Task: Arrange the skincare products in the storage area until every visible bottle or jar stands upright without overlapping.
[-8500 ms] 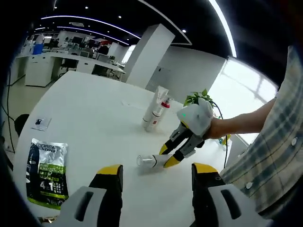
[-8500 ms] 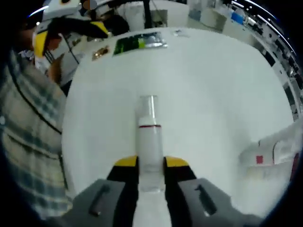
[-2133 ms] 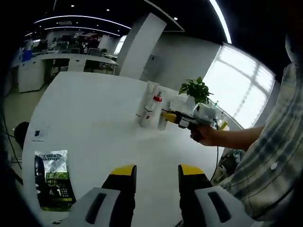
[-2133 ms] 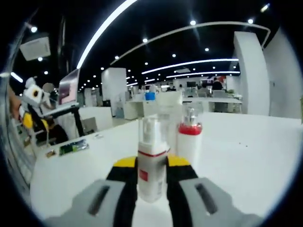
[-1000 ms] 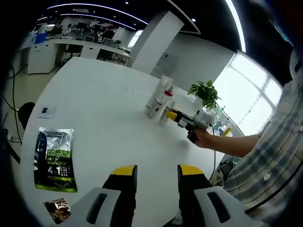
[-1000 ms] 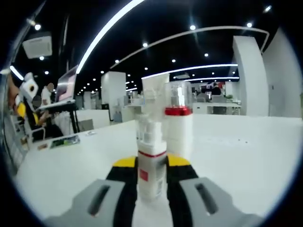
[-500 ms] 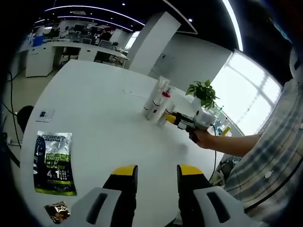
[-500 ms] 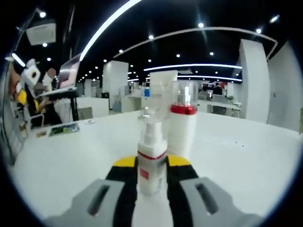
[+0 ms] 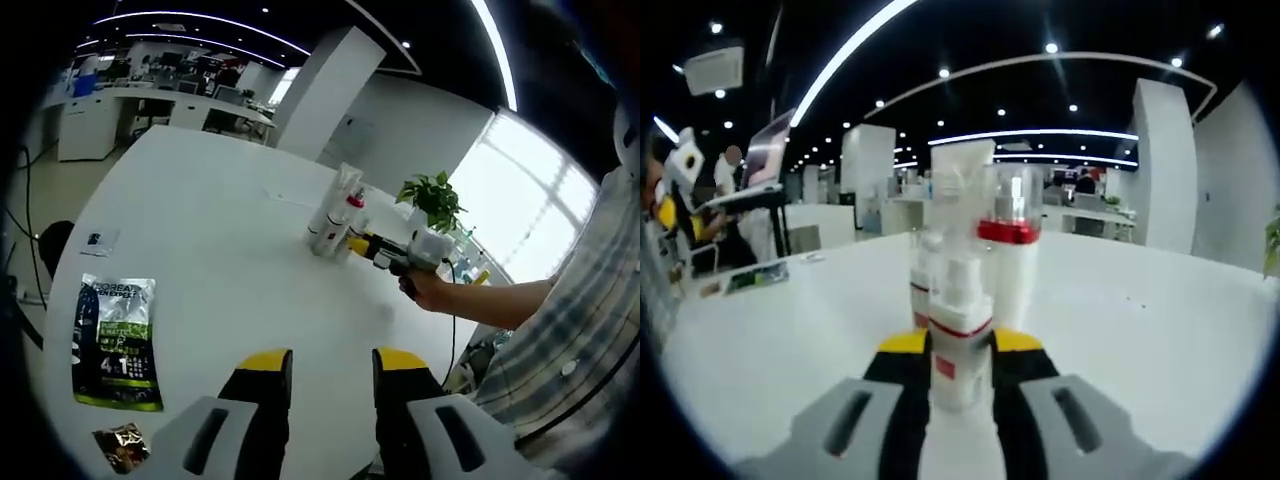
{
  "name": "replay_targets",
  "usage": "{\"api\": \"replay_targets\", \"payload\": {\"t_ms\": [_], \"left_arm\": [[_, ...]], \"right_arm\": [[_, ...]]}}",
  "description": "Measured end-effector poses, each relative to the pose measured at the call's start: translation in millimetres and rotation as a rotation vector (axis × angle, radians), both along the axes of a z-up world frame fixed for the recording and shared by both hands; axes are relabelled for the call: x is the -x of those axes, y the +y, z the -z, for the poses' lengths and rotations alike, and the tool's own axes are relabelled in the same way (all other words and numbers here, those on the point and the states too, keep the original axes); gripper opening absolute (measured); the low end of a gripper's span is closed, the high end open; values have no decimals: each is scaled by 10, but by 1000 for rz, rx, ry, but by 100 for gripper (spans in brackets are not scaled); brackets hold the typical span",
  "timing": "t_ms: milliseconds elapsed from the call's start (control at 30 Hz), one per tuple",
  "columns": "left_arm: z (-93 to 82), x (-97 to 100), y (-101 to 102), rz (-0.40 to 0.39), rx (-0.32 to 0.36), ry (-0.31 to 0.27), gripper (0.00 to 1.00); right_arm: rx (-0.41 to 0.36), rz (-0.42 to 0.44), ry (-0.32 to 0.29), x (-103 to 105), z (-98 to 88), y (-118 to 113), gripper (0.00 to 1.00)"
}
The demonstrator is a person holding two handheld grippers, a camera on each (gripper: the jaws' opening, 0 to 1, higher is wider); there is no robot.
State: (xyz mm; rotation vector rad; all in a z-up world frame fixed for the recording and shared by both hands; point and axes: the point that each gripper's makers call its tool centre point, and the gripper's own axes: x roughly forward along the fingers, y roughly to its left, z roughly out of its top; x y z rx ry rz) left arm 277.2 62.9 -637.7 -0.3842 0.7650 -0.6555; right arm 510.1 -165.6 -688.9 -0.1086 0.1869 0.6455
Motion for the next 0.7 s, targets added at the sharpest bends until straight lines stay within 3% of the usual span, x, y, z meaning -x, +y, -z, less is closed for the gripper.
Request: {"api": "replay_targets", "payload": {"t_ms": [700], "left_arm": [[20, -1, 23, 16, -14, 6, 31]], "right_arm": [[79, 19, 30, -79, 45, 5, 22]]}}
